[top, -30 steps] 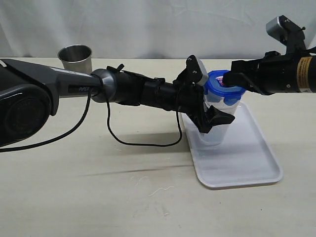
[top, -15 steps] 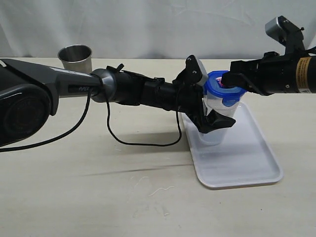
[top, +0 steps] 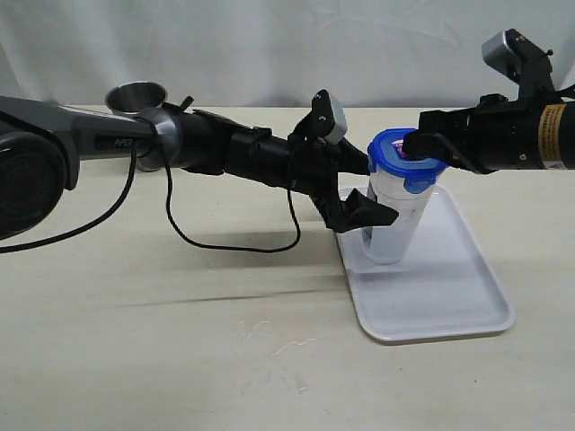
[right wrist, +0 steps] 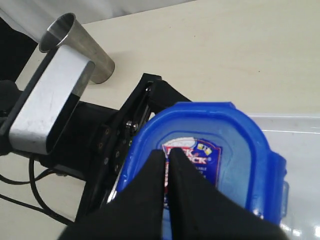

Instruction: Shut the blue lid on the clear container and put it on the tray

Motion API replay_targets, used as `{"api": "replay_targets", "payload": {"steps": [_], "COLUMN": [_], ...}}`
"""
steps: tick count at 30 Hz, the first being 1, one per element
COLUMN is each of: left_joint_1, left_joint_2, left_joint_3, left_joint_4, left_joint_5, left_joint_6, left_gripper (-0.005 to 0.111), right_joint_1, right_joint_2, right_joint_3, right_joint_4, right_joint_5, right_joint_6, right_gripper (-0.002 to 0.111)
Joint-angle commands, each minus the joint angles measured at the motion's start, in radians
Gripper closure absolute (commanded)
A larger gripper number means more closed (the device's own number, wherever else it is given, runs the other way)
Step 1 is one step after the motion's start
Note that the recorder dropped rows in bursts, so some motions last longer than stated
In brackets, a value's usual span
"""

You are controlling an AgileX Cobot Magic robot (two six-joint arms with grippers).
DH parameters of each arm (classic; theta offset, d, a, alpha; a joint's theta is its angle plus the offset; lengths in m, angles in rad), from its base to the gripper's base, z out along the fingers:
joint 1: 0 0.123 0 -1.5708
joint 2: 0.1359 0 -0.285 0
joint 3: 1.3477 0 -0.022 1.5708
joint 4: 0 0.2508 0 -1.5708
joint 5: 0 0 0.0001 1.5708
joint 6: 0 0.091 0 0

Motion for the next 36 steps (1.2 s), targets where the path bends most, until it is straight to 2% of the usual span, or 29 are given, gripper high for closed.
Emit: {"api": "replay_targets", "payload": {"steps": [1, 7, 11, 13, 15, 16, 19, 27, 36], "left_joint_1": [0.033, 0.078, 0.091, 0.094, 0.094, 0.094, 0.1, 0.13, 0.227], "left_joint_2": [-0.012, -0.012, -0.026, -0.043, -0.061, -0.075, -0.11, -0.167, -0.216], "left_joint_3": [-0.002, -0.002, -0.002, -0.002, -0.002, -0.002, -0.002, -0.002, -0.002], "left_joint_4": [0.099, 0.149, 0.161, 0.185, 0.21, 0.228, 0.262, 0.267, 0.32], "left_joint_5": [0.016, 0.094, 0.063, 0.04, 0.035, 0.037, 0.065, 0.022, 0.039], "left_joint_6": [-0.099, -0.195, -0.263, -0.272, -0.272, -0.275, -0.269, -0.317, -0.391], "left_gripper": [0.015, 0.015, 0.019, 0.032, 0.053, 0.07, 0.106, 0.107, 0.107], "right_joint_1": [0.001, 0.001, 0.001, 0.001, 0.001, 0.001, 0.001, 0.001, 0.001], "right_joint_2": [0.019, 0.019, 0.019, 0.015, 0.01, 0.008, 0.003, -0.001, -0.1], "right_joint_3": [0.015, 0.015, 0.015, 0.015, 0.013, 0.014, 0.01, -0.094, -0.283], "right_joint_4": [-0.054, -0.054, -0.054, -0.054, -0.054, -0.054, -0.054, -0.054, -0.054], "right_joint_5": [0.022, 0.022, 0.022, 0.022, 0.022, 0.022, 0.024, -0.085, -0.142], "right_joint_6": [-0.011, -0.011, -0.022, -0.022, -0.023, -0.026, -0.042, -0.045, -0.041], "right_gripper": [0.104, 0.104, 0.104, 0.104, 0.104, 0.104, 0.104, 0.104, 0.104]}}
